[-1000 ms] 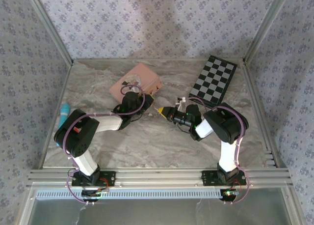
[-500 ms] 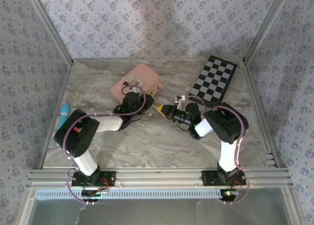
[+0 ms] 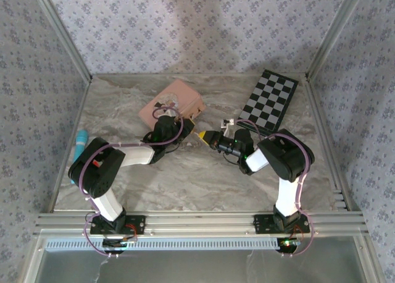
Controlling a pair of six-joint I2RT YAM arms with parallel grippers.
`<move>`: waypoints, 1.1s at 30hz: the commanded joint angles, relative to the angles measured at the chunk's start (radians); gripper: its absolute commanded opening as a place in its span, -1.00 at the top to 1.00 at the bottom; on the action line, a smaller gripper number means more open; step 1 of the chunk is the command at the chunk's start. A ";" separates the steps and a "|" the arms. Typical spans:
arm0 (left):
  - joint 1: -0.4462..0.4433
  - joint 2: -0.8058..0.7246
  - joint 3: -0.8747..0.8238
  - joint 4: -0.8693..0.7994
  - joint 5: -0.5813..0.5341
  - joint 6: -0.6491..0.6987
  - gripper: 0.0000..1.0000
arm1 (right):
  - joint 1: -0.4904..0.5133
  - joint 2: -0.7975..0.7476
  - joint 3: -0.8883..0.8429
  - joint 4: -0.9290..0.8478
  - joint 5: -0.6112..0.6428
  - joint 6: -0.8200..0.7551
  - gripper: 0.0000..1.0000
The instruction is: Unlock a padlock with a key
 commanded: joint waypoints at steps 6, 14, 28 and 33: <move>-0.019 -0.046 -0.003 0.119 0.035 0.001 1.00 | 0.007 0.005 0.050 0.035 0.002 0.014 1.00; -0.032 -0.046 -0.009 0.178 0.071 -0.012 1.00 | -0.020 0.008 0.079 0.035 -0.017 0.038 1.00; -0.048 -0.026 0.003 0.183 0.086 -0.036 1.00 | -0.016 0.003 0.123 0.001 -0.019 -0.004 1.00; -0.047 -0.039 0.001 0.165 0.074 -0.027 1.00 | 0.006 -0.071 0.133 -0.186 0.008 -0.168 1.00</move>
